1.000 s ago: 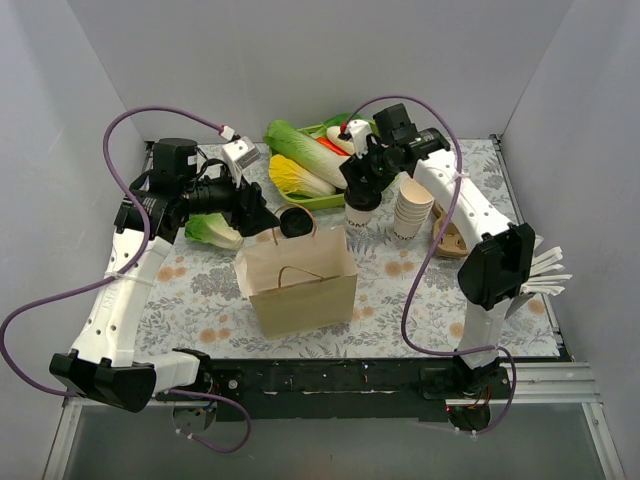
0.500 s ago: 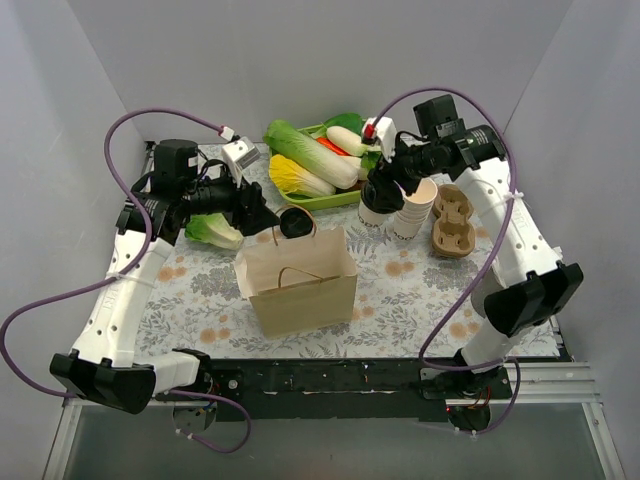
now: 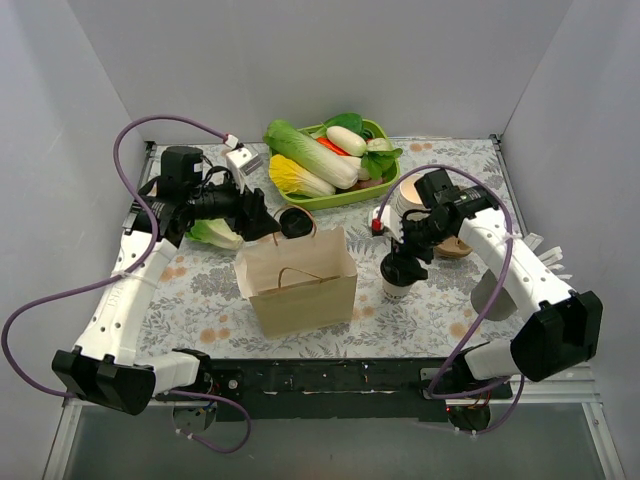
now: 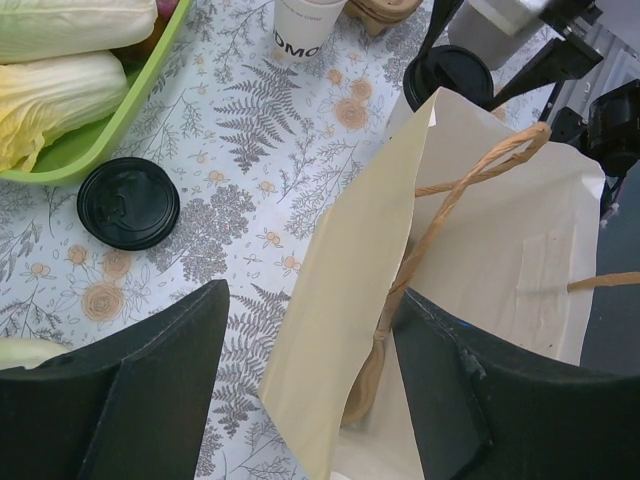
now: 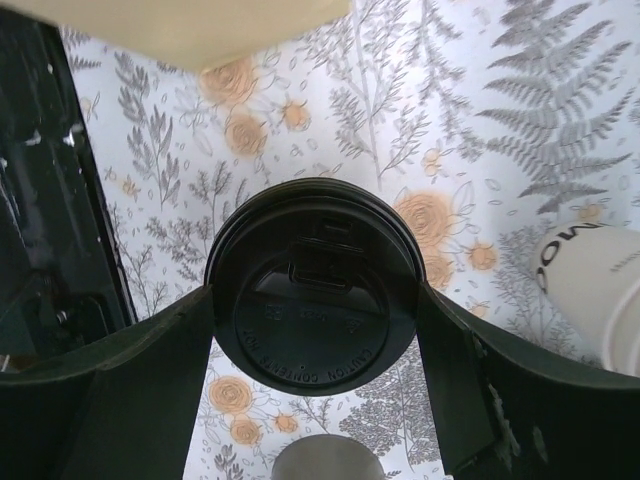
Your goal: Pack the takeout coffee
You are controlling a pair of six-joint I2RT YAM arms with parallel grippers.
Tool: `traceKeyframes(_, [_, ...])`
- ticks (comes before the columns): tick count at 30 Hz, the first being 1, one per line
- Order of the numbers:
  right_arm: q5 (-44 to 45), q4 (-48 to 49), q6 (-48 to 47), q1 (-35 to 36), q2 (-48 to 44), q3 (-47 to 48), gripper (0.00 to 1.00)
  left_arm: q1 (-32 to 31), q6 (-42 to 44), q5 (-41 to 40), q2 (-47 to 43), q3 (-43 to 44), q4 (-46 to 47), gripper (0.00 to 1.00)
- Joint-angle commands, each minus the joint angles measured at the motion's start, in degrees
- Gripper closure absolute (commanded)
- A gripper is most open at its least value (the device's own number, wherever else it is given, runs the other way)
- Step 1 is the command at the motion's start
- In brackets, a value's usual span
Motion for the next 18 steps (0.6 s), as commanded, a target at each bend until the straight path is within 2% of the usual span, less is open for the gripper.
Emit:
traceKeyframes(1, [-0.7, 4.0, -7.9, -0.3, -4.2, -5.5, 0.99, 0.3, 0.9, -0.3, -1.7, -1.0, 0.5, 0.35])
traceKeyframes(9, [1.0, 1.6, -14.3, -0.2, -4.8, -10.9, 0.9, 0.3, 0.6, -0.8, -2.9, -2.7, 0.8, 0.35])
traceKeyframes(17, [2.3, -1.0, -15.5, -0.2, -4.7, -12.2, 0.84, 0.3, 0.4, -0.4, -3.5, -3.9, 1.0, 0.35])
traceKeyframes(18, [2.6, -1.3, -15.6, -0.2, -4.8, -12.3, 0.78, 0.3, 0.3, -0.3, -3.6, -4.0, 1.1, 0.35])
